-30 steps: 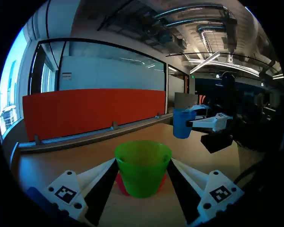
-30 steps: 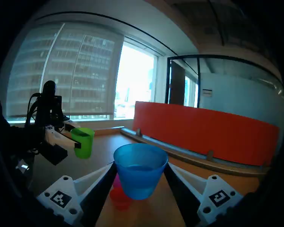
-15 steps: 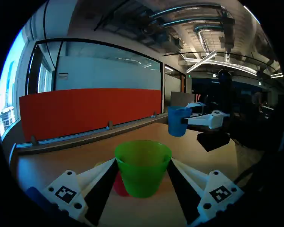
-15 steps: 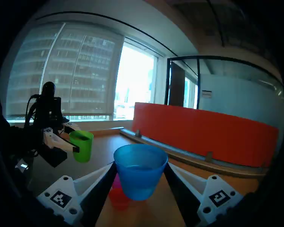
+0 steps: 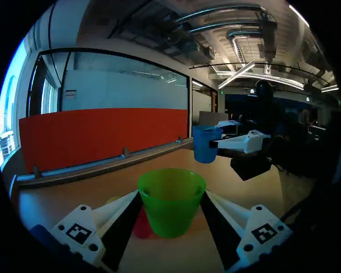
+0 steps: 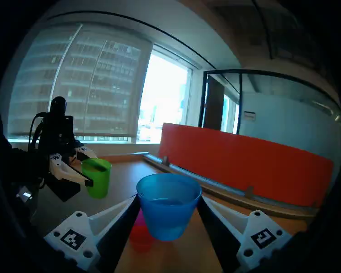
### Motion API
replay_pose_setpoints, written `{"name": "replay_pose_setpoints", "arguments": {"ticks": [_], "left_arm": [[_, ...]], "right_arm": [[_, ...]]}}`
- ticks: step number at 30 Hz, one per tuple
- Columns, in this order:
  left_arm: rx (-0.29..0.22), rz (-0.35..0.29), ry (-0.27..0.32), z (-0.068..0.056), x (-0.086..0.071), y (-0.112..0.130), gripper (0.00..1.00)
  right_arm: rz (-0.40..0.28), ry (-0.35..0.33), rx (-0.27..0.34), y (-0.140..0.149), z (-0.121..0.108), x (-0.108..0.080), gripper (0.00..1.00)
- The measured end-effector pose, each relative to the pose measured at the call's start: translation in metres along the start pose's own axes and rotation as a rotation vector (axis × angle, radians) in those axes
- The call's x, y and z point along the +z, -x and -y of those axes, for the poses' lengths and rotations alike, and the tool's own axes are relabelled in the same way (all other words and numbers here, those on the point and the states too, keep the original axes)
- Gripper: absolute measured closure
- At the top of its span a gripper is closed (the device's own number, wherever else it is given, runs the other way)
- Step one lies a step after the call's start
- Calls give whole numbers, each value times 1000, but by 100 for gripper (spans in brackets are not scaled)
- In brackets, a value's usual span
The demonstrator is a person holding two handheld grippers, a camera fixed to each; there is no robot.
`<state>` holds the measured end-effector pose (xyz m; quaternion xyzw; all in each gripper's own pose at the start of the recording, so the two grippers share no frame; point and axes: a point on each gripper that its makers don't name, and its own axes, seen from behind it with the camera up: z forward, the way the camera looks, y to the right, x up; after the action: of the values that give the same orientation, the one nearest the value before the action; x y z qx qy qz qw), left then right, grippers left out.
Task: Pour water
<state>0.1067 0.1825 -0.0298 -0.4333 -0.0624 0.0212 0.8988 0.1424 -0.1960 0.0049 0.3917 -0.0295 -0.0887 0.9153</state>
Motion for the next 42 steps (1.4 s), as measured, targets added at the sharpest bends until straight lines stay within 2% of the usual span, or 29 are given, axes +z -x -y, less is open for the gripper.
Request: {"name": "replay_pose_setpoints", "arguments": {"ticks": [12,29,42], "left_arm": [[-11,12,35,-8,7,8,15],[-19,16,91,-18,17,15,15],[-10,7,126,-28,24,11,15]], "right_arm": [[-9,-11,-61,-9,-2,1,10],[-21,-31,-169,-23,-3,14,10],[-29,-60,-294,-40,5,23,10]]}}
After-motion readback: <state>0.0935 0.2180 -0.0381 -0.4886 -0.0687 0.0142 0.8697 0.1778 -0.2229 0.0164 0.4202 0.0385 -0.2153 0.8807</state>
